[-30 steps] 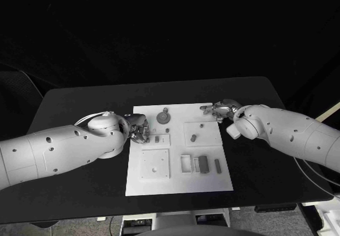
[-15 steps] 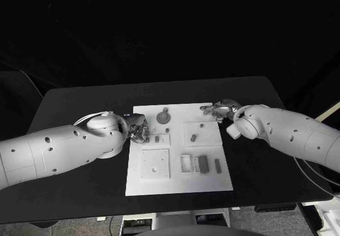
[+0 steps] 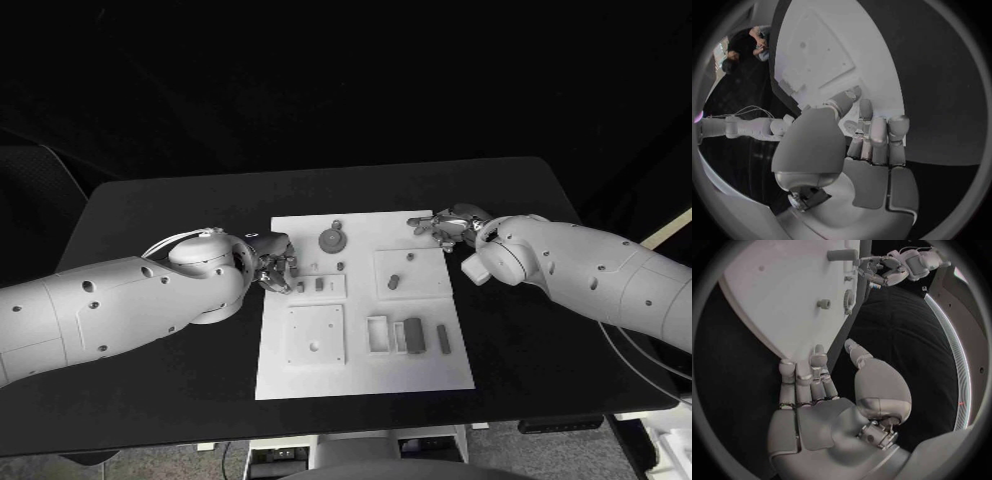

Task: Assemble the parts on the task board

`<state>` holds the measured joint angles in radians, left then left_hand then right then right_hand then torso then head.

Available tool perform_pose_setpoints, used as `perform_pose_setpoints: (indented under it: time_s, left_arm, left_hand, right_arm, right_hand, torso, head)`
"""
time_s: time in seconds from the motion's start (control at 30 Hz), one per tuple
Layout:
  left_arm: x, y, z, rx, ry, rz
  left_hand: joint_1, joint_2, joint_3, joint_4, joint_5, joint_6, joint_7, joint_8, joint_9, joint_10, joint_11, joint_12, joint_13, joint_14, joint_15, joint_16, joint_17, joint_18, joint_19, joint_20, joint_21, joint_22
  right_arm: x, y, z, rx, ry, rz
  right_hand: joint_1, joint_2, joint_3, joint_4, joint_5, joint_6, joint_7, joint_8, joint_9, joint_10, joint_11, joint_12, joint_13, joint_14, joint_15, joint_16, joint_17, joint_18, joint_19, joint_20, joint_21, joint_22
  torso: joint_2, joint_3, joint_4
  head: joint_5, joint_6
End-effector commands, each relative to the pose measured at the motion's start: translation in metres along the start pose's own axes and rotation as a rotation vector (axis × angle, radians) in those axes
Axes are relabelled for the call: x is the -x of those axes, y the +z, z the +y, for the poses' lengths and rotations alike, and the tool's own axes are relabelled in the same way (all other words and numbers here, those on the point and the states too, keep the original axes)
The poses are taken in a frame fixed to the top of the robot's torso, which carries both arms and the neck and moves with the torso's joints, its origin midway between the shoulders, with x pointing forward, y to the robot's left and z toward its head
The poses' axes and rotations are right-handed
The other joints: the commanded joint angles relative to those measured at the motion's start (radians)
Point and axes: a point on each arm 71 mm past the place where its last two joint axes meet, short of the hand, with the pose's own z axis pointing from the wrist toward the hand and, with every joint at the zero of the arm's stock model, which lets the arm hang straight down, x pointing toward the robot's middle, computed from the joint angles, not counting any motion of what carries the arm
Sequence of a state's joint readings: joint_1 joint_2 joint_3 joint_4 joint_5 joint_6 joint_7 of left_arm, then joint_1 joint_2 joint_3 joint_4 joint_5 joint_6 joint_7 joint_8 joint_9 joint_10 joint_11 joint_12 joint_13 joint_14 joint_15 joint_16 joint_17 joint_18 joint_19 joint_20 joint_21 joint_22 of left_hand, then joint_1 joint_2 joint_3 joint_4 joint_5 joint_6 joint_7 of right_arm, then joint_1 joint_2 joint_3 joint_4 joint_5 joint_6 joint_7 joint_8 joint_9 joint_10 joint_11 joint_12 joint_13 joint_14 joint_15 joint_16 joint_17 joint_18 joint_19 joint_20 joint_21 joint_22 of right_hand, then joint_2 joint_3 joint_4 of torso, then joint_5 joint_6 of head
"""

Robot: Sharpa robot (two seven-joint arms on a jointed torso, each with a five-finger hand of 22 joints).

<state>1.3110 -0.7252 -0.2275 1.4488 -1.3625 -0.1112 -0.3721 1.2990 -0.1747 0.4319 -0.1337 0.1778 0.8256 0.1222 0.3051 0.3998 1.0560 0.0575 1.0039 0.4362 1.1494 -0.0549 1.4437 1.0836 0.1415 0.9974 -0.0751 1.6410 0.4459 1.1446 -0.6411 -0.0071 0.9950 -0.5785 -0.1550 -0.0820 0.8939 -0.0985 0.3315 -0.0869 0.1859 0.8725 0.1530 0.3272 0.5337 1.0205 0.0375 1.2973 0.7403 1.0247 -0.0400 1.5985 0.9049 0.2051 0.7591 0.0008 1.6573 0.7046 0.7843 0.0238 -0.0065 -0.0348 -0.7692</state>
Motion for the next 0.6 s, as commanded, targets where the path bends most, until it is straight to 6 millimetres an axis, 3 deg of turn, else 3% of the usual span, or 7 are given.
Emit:
perform_pose_setpoints:
  time_s: [0.03, 0.17, 0.6]
  left_arm:
    - [0.0006, -0.0009, -0.0024, -0.035, -0.045, -0.014]
    - [0.0022, -0.0028, -0.0023, -0.075, -0.077, -0.042]
    - [0.0034, -0.0068, -0.0056, -0.172, -0.118, -0.111]
  left_hand:
    - [-0.003, -0.013, -0.036, -0.001, 0.003, -0.021, -0.002, 0.000, -0.001, 0.013, 0.019, 0.003, 0.000, -0.009, -0.001, -0.002, 0.001, 0.040, -0.010, -0.003, 0.000, -0.002]
    - [-0.006, -0.010, -0.069, 0.000, 0.003, -0.013, 0.006, 0.012, 0.004, 0.014, 0.018, 0.005, 0.001, -0.010, -0.001, -0.003, 0.001, 0.041, -0.012, -0.002, 0.001, -0.003]
    - [0.018, 0.006, -0.126, 0.009, 0.005, 0.130, 0.023, 0.089, 0.046, 0.022, 0.011, 0.013, 0.004, -0.006, -0.003, -0.006, 0.000, 0.043, -0.007, -0.002, -0.002, -0.009]
  right_arm:
    - [-0.0038, 0.0000, 0.0004, 0.005, -0.008, 0.027]
    - [-0.0037, -0.0001, 0.0001, 0.006, -0.008, 0.027]
    - [-0.0028, -0.0009, -0.0008, 0.004, -0.008, 0.027]
  right_hand:
    - [-0.010, 0.000, -0.005, 0.001, 0.000, 0.001, 0.008, -0.004, -0.001, -0.004, 0.004, -0.005, -0.001, -0.001, -0.009, -0.007, -0.001, 0.028, 0.004, -0.003, 0.128, -0.001]
    - [-0.010, 0.000, -0.005, 0.001, 0.000, 0.001, 0.008, -0.004, -0.001, -0.005, 0.004, -0.005, -0.001, -0.001, -0.009, -0.007, -0.001, 0.028, 0.004, -0.003, 0.128, -0.001]
    - [-0.011, 0.000, -0.005, 0.001, 0.000, 0.000, 0.008, -0.004, -0.001, -0.005, 0.004, -0.005, -0.002, -0.002, -0.009, -0.007, -0.001, 0.028, 0.004, -0.003, 0.127, -0.001]
  torso:
    - [0.000, 0.0005, 0.0006]
    - [0.000, 0.0008, 0.0002]
    - [-0.001, 0.0013, 0.0010]
  head:
    - [-0.001, 0.001]
    - [0.000, 0.002]
    - [0.001, 0.002]
